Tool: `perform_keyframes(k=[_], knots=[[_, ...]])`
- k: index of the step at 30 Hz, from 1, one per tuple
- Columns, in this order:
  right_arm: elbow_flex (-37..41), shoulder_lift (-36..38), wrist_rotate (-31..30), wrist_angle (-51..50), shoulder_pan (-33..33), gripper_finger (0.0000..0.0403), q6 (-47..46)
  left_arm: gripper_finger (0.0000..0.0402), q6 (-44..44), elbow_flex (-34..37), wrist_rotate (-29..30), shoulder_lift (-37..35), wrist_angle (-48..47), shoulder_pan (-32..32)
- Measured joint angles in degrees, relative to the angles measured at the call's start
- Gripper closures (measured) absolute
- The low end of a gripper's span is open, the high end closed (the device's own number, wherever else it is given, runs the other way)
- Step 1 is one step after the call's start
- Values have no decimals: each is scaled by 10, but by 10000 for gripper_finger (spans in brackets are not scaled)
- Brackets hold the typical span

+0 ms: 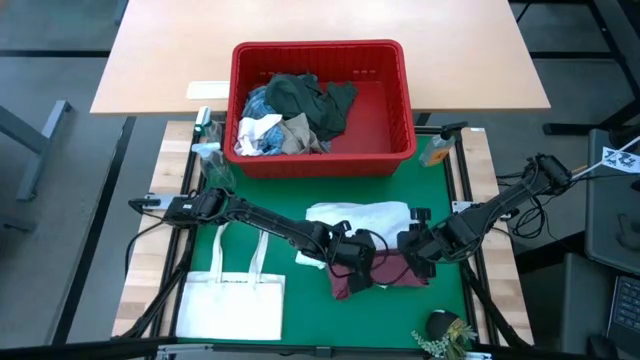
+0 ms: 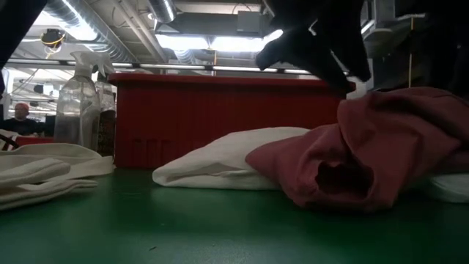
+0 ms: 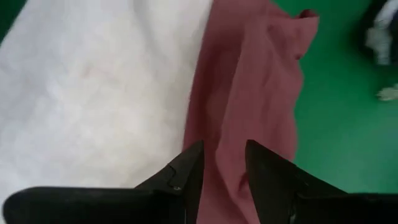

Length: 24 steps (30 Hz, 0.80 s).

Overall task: Fold Laundry from Bin
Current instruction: Fold the pink underwear

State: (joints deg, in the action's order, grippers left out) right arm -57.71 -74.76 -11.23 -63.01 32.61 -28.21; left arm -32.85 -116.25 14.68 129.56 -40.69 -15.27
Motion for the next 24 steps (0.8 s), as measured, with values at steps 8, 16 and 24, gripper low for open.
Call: perform_keyframes(k=[8,16,24], knots=[[-16,-4,92,82,65,249,-15,289,1,-23,-108,0,9,0],[-16,-55,32,133,163,249,-5,289,5,12,-53,0,12,-18],[-16,-165,33,128,180,249,5,289,5,59,-13,0,12,-19]])
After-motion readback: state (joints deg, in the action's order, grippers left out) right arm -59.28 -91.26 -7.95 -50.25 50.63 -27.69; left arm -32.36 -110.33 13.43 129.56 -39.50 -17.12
